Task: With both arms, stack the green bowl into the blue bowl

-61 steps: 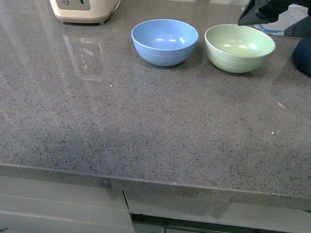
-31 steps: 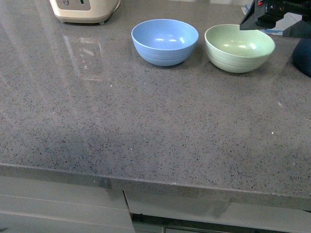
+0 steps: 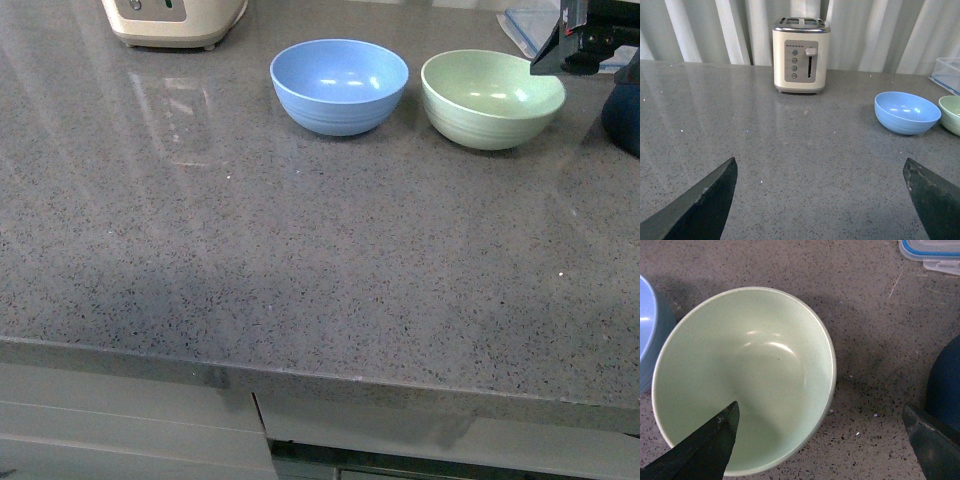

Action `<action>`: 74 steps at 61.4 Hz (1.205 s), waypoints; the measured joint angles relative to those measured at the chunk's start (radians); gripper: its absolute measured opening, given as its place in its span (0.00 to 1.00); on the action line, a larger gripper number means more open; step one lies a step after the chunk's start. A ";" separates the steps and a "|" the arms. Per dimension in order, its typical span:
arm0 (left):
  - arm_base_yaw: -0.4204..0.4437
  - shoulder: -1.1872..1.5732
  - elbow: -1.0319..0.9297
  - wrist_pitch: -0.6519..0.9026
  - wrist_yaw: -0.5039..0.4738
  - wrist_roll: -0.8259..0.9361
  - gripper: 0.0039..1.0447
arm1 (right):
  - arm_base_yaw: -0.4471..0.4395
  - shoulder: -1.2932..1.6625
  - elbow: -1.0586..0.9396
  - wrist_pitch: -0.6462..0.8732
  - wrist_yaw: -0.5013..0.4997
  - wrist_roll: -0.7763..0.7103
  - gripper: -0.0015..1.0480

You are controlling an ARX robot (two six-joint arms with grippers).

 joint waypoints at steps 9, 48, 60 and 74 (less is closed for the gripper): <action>0.000 0.000 0.000 0.000 0.000 0.000 0.94 | -0.001 0.021 0.009 0.005 0.000 0.000 0.90; 0.000 0.000 0.000 0.000 0.000 0.000 0.94 | 0.043 0.118 0.065 0.006 0.018 -0.021 0.90; 0.000 0.000 0.000 0.000 0.000 0.000 0.94 | 0.053 0.139 0.065 0.026 0.037 -0.038 0.65; 0.000 0.000 0.000 0.000 0.000 0.000 0.94 | 0.045 0.139 0.064 0.047 0.046 -0.049 0.23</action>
